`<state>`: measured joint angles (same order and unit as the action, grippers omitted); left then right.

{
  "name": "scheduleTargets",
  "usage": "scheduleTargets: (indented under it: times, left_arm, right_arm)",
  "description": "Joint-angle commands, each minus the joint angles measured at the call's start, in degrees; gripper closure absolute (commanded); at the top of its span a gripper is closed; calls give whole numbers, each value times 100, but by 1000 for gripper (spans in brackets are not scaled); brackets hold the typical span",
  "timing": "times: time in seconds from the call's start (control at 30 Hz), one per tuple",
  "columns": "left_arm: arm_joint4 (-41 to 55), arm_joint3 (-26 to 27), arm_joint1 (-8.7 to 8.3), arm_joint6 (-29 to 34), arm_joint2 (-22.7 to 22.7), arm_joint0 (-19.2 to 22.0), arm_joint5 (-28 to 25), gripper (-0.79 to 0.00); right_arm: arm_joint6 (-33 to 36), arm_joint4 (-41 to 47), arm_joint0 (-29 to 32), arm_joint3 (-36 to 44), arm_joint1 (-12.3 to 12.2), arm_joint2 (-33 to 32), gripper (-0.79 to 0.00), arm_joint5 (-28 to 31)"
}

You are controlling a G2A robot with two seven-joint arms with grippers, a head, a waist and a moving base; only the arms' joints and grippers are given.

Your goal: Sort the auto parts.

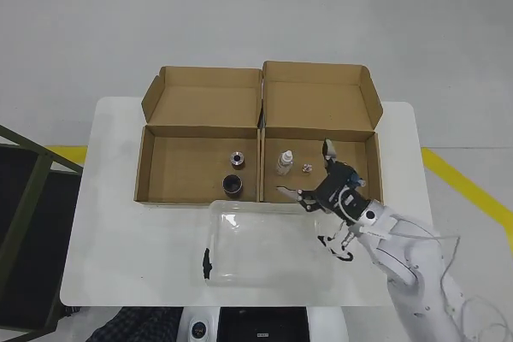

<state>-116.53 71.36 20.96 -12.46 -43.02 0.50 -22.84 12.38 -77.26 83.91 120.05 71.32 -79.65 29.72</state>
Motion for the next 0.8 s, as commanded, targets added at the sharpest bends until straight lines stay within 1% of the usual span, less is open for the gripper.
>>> scheduleTargets:
  times: [0.0, 0.13, 0.33, 0.53, 0.77]
  left_arm:
    - [0, 0, 0, 0, 0, 0, 0, -785]
    - [0, 0, 0, 0, 0, 0, 0, -785]
    - [0, 0, 0, 0, 0, 0, 0, -785]
    - [0, 0, 0, 0, 0, 0, 0, -785]
    - [0, 0, 0, 0, 0, 0, 0, -785]
  right_arm:
    - [-219, -11, 256, 46, -33, -294, -785, 50]
    - [-685, -34, 750, 89, -91, -857, -785, 88]
    - [-1329, -50, 1374, 143, -146, -1528, -785, 99]
    - [-1947, -145, 1946, 119, -180, -2062, -785, 93]
    - [-2410, -65, 2479, -13, -193, -2551, -785, 43]
